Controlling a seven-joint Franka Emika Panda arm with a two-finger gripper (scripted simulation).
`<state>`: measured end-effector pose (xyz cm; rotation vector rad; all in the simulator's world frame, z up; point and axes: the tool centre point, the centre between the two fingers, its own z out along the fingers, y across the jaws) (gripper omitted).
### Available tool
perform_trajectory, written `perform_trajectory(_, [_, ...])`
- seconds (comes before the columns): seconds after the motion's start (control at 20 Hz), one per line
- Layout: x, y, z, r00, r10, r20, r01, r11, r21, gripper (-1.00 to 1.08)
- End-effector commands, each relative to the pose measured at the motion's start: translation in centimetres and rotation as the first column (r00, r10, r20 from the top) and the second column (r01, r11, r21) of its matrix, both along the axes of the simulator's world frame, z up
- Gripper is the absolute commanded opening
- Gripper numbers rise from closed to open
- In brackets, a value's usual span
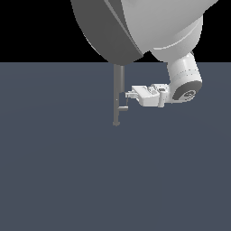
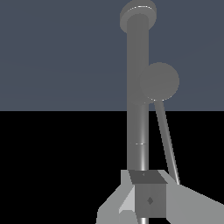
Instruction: Turn on the faucet by rotating a designated handle.
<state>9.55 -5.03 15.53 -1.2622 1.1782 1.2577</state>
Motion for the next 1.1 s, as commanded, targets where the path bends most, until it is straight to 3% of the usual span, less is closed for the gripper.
perform_trajectory(0.0, [-0.7, -0.1, 0.0, 1.0, 0.003, -0.003, -0.003, 1.0, 0.002, -1.0])
perform_trajectory(0.45, [-2.7, -0.2, -0.1, 1.0, 0.005, -0.002, -0.005, 1.0, 0.003, -1.0])
perform_trajectory(0.55, [-2.2, -0.1, 0.1, 1.0, 0.001, 0.002, -0.001, 1.0, 0.002, -1.0])
perform_trajectory(1.05, [-5.3, -0.4, -1.8, 1.0, 0.005, -0.002, -0.005, 1.0, 0.003, -1.0])
